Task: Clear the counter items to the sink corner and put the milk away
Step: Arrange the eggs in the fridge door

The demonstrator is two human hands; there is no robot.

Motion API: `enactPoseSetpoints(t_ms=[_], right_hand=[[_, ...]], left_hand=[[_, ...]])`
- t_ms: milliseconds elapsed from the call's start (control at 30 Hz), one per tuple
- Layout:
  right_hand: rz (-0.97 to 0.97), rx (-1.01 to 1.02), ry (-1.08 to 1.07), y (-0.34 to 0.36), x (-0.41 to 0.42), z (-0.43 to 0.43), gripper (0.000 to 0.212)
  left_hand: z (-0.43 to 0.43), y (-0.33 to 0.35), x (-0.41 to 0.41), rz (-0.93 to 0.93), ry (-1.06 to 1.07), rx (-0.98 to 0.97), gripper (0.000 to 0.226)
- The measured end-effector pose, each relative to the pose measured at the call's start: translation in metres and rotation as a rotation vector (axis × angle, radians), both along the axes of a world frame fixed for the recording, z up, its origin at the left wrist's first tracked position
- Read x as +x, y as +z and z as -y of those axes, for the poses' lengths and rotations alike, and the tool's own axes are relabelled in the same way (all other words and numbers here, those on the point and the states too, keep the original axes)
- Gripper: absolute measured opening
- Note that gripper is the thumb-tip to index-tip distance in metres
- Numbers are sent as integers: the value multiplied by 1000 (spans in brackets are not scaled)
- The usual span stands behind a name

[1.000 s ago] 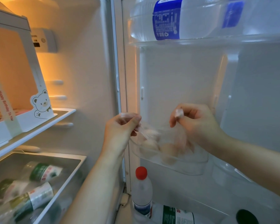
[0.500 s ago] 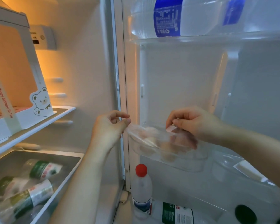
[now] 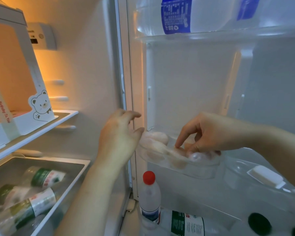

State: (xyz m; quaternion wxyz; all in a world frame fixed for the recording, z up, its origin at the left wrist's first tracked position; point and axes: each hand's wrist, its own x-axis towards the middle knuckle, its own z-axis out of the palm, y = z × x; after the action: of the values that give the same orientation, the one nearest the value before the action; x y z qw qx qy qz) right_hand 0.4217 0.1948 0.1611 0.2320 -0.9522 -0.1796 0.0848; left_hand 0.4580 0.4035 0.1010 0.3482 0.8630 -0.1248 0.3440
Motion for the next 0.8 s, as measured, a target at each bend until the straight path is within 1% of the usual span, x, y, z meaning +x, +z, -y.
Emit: enactPoseSetpoints(t_ms=[67,100,133,200,233,300,367,467,500,567,667,733,800], right_hand=[[0,-24,-26,-1,0,-2,25],[-3,-30,-36,-2,0,-3,27],[-6,-34,-42,-4,1,-3,30],[-5,-52,-54,-6,2,-4,35],[-3,-61,-58,-6,1,-4,38],[9,-63,-75,-7,1,-5,41],[32,-45,-106,-7,2,-6,36],[75,-46,-165,-10,6,-5,23],[79,-59,-181,-12,6,-5,22],[70,-103,-186,-15,7,-4,25],[63,-154,-157,-17,8,-5,33],[129,-230,-97,-20,11,-4,36],[178,-244,-60,-22,12,-5,36]], left_hand=[[7,5,-7,168,-121,68,24],[10,6,-12,207,-197,95,21],[13,7,-15,208,-271,118,20],[15,6,-20,118,-367,154,18],[16,4,-19,71,-371,193,18],[15,-1,-17,39,-322,305,20],[15,-2,-14,40,-277,354,23],[11,1,-14,30,-250,355,28],[9,2,-15,10,-252,361,27],[7,3,-14,-30,-243,383,28],[4,6,-14,-44,-187,457,36],[3,6,-13,-52,-172,485,43],[2,6,-13,-68,-174,509,47]])
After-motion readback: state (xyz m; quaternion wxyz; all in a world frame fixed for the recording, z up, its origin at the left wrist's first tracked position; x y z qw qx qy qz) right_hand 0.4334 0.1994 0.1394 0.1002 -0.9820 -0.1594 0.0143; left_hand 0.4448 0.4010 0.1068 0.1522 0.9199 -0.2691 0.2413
